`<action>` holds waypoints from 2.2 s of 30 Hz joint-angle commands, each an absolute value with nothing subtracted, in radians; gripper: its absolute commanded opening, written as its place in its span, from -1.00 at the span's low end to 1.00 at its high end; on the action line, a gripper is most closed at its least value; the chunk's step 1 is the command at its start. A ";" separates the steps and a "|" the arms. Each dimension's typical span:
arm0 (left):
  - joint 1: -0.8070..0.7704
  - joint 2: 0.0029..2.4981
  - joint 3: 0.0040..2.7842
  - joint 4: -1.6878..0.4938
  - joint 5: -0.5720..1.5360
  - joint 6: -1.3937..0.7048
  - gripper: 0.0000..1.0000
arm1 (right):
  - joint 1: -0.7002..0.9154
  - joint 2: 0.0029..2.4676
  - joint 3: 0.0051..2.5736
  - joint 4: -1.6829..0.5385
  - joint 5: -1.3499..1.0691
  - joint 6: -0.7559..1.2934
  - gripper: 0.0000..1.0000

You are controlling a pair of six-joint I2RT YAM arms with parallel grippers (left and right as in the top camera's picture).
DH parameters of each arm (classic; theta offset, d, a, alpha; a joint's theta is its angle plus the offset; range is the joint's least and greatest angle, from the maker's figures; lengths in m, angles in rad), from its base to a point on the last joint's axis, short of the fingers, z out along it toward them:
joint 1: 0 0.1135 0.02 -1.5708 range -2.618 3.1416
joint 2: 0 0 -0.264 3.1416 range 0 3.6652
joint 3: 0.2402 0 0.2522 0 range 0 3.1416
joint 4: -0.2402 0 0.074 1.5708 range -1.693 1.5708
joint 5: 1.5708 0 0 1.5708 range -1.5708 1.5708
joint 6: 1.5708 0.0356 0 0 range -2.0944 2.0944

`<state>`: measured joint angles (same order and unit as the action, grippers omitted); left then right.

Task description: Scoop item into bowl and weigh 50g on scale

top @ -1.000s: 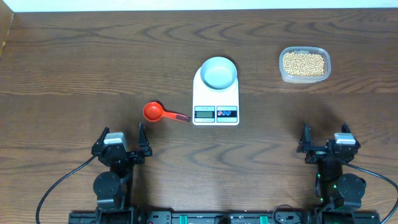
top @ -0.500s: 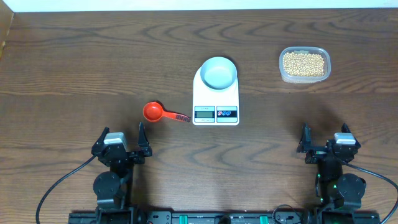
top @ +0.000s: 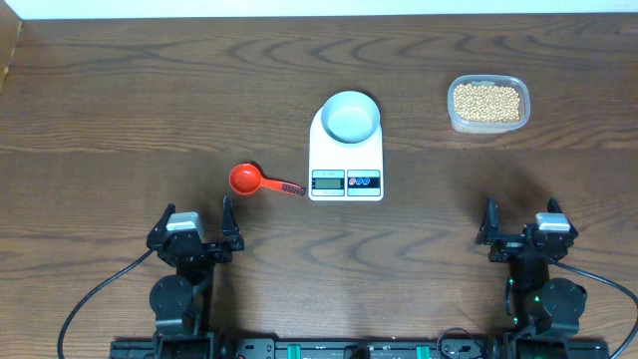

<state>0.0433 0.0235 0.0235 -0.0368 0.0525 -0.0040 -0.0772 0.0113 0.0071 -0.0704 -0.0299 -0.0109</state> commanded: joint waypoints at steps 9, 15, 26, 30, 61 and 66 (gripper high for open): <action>0.040 0.026 0.004 -0.069 0.029 -0.013 0.96 | -0.070 0.011 0.006 -0.074 -0.028 -0.005 0.98; 0.040 0.026 0.004 -0.069 0.029 -0.013 0.96 | -0.070 0.011 0.006 -0.074 -0.028 -0.005 0.99; 0.040 0.026 0.004 -0.069 0.029 -0.013 0.96 | -0.070 0.011 0.006 -0.074 -0.028 -0.005 0.99; 0.040 0.026 0.004 -0.069 0.029 -0.013 0.96 | -0.070 0.011 0.006 -0.074 -0.028 -0.005 0.99; 0.040 0.026 0.004 -0.034 0.030 -0.013 0.96 | -0.070 0.011 0.006 -0.074 -0.028 -0.005 0.99; 0.040 0.026 0.004 0.119 0.063 -0.013 0.96 | -0.070 0.011 0.006 -0.074 -0.028 -0.005 0.98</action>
